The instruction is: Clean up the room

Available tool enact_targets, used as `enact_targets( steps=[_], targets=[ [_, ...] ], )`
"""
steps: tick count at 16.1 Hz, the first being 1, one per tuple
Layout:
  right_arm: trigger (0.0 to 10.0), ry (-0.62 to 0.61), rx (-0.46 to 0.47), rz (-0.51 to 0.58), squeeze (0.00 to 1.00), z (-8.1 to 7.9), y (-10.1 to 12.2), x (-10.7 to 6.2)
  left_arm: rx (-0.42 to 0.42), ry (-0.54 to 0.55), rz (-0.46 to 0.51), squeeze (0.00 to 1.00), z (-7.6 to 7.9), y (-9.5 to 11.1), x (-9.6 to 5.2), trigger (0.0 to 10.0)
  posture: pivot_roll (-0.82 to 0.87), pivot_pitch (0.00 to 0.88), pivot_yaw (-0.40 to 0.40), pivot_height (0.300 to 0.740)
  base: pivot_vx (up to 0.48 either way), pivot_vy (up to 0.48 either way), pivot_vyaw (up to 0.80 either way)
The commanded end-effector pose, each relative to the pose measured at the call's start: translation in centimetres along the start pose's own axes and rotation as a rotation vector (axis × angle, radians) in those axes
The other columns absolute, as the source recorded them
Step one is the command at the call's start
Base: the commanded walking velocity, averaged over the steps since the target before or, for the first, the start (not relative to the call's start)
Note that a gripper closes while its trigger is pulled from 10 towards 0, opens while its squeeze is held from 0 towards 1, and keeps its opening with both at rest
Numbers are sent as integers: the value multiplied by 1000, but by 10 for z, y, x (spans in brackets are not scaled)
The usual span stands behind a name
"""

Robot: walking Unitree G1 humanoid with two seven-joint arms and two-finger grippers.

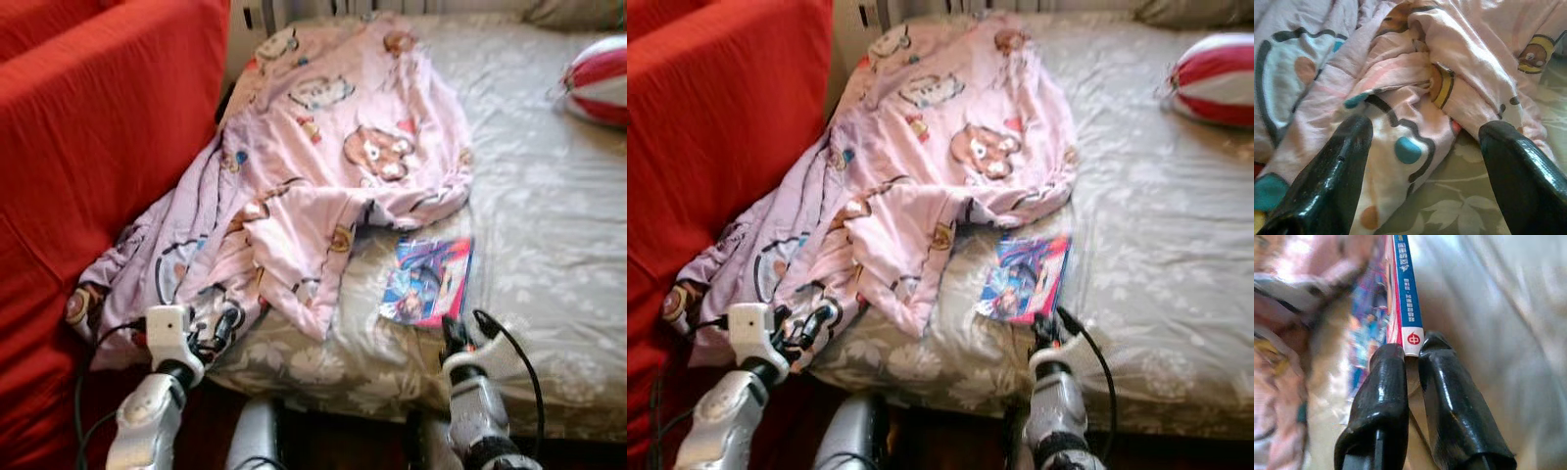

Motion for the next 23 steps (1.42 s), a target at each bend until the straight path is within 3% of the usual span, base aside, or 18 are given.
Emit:
enact_targets(
  steps=[1, 5, 6, 7, 9, 13, 19, 23],
  targets=[
    [0, 58, -80, 66, 0, -12, 14, 4, 6, 37, -23, 0, -8, -9, -1, 10000, 94, 50, 50, 603, 0, 0, 0],
    [0, 126, -283, 159, 0, -22, 31, 0, -30, 80, -87, 0, -13, -30, 2, 10000, 54, 0, 26, 603, 0, 0, 0],
    [10000, 140, -346, 178, 0, -24, 36, -2, -41, 94, -98, 0, -16, -34, 2, 10000, 52, 0, 18, 603, 0, 0, 0],
    [10000, 145, -360, 181, 0, -25, 37, -2, -42, 97, -102, 0, -17, -36, 2, 10000, 53, 0, 16, 603, 0, 0, 0],
    [10000, 161, -495, 167, 0, -25, 35, -5, -66, 130, -152, 0, -24, -50, -3, 10000, 49, 0, 1, 603, 0, 0, 0],
    [10000, 89, -566, 192, 0, -19, 45, -5, -65, 135, -208, 0, -24, -64, -7, 10000, 34, 0, 7, 618, 0, 0, 0],
    [10000, 83, -551, 142, 0, -13, 29, -13, -76, 171, -278, 0, -31, -79, -15, 10000, 30, 0, -14, 688, 0, 0, 0],
    [10000, 84, -535, 169, 0, -19, 38, -9, -70, 195, -370, 0, -33, -95, -23, 10000, 6, 0, -19, 740, 0, 0, 0]
  ],
)
Point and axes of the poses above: a point about 5 cm out from each wrist's last joint towards the gripper, its own x axis pointing out of the wrist towards the gripper, its own y axis along the axis of the wrist's last joint, z = x × y, the point moved 4 cm from there along x, pointing out of the wrist towards the gripper, and after that the axes turned 1 degree about x, right-handed, at the moved point
